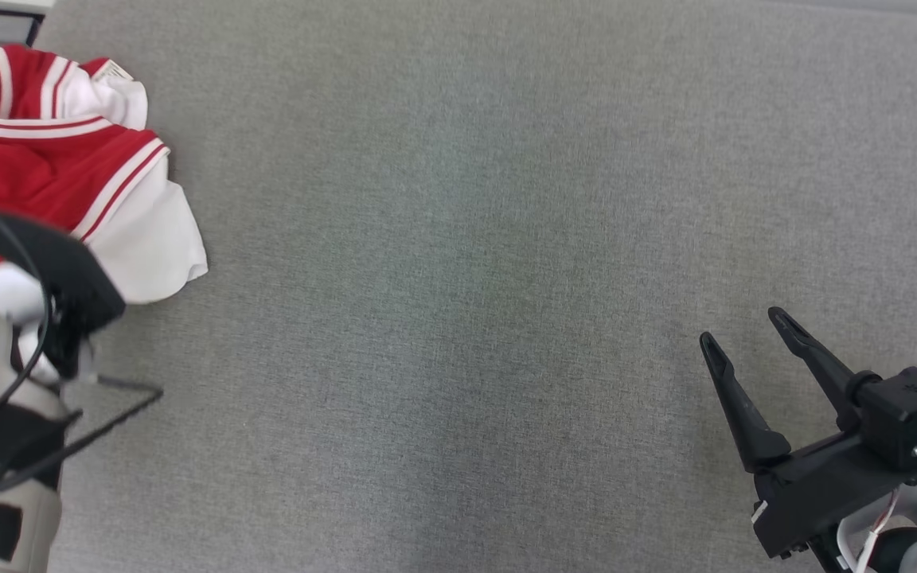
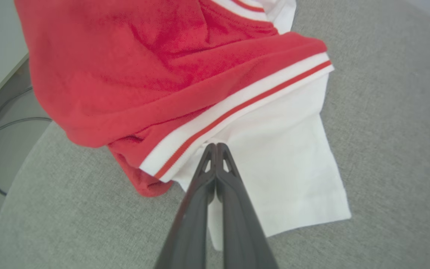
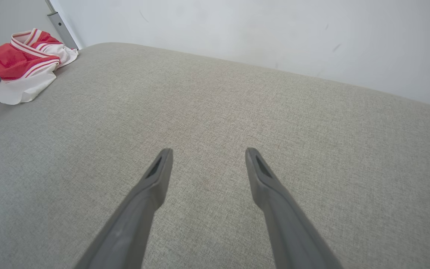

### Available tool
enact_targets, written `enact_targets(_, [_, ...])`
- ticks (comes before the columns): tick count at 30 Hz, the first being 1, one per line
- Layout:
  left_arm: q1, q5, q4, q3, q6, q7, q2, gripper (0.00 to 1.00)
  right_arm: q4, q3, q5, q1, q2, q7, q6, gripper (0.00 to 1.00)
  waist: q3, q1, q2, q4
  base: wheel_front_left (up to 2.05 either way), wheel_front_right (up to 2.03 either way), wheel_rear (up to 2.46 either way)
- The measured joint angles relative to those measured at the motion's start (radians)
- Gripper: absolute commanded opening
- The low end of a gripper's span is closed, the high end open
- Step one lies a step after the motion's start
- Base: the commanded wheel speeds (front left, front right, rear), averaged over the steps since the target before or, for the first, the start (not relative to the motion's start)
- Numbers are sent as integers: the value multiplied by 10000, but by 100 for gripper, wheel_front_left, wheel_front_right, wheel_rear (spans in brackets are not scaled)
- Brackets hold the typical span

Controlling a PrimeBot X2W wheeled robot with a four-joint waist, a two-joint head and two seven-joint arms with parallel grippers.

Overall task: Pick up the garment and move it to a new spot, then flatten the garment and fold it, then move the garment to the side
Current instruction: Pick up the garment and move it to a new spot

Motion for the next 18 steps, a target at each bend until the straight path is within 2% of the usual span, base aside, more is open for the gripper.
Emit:
enact_targets(9, [-726, 602, -460, -617, -58, -694, -123, 0, 899, 330, 284, -453, 583, -244, 17, 100, -745, -1, 0, 88, 0, 0, 0])
enact_targets(18, [-1264, 1024, -1057, -1448, -765, -1143, -673, 0, 2088, 587, 729, -644, 1523, -922, 31, 100, -1902, -2, -1, 26, 0, 0, 0])
